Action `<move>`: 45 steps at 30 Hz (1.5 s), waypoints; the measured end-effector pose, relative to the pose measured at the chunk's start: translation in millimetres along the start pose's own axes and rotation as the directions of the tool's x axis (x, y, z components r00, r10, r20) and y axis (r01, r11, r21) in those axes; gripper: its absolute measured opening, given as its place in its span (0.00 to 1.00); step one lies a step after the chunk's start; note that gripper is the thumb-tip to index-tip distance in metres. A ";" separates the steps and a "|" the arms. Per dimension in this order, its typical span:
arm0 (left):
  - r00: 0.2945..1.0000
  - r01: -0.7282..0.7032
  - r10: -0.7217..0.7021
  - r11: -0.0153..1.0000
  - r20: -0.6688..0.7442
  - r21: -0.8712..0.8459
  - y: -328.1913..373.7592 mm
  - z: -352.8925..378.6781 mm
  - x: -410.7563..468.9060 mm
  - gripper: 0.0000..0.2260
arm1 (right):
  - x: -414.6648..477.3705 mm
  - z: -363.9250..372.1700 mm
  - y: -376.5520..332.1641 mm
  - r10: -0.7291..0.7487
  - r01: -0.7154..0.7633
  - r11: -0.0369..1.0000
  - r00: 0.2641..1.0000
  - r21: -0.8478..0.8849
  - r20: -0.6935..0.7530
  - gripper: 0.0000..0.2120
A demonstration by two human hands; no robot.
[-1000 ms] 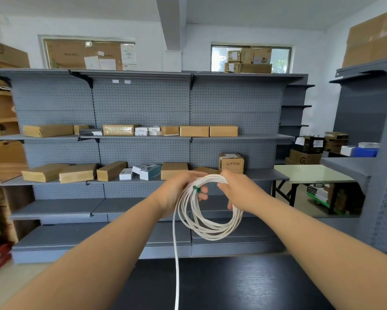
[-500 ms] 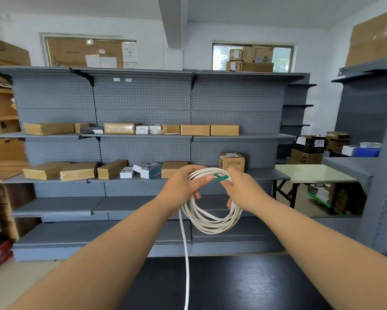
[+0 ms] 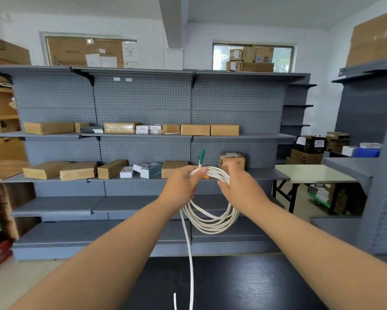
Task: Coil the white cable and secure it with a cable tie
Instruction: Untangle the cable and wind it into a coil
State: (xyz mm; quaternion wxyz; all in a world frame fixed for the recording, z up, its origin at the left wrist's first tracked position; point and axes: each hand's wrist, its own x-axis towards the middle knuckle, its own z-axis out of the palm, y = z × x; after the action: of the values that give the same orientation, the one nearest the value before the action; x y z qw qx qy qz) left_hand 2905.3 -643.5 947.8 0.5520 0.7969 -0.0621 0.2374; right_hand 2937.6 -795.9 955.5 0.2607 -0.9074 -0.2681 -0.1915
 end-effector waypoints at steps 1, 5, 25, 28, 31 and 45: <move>1.000 0.004 -0.004 1.000 -0.004 0.018 0.8 0.1 1.3 0.11 | -1.4 1.8 0.9 -0.049 0.047 0.998 0.997 -0.039 -0.064 0.25; 1.000 0.020 -0.020 0.994 0.001 0.104 3.0 -2.0 6.7 0.13 | 0.6 9.5 8.8 -0.382 0.235 0.872 0.876 -0.429 -0.296 0.41; 0.993 -0.071 0.035 0.940 0.113 0.335 12.4 -1.8 0.5 0.12 | 0.3 9.9 -2.1 -0.131 0.148 0.960 0.988 -0.239 0.083 0.12; 0.993 -0.029 -0.003 0.961 0.114 0.276 6.4 -4.2 -1.1 0.13 | 1.1 11.7 0.2 -0.058 0.072 0.982 0.995 -0.177 0.082 0.11; 0.991 0.008 -0.038 0.974 0.131 0.225 1.1 -6.3 -7.3 0.09 | 2.2 11.5 4.9 0.031 -0.027 0.998 0.997 -0.055 0.066 0.09; 0.957 -0.291 0.172 0.589 0.235 0.754 18.1 -6.8 -1.3 0.08 | -6.4 3.5 0.7 -0.026 0.029 0.986 0.999 -0.164 0.021 0.13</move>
State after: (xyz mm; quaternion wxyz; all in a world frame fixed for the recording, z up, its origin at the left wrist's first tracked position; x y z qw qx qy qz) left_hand 2895.5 -644.5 964.5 0.1091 0.9562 -0.0939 0.2550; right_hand 2933.6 -796.9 949.4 0.1796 -0.9238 -0.2665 -0.2079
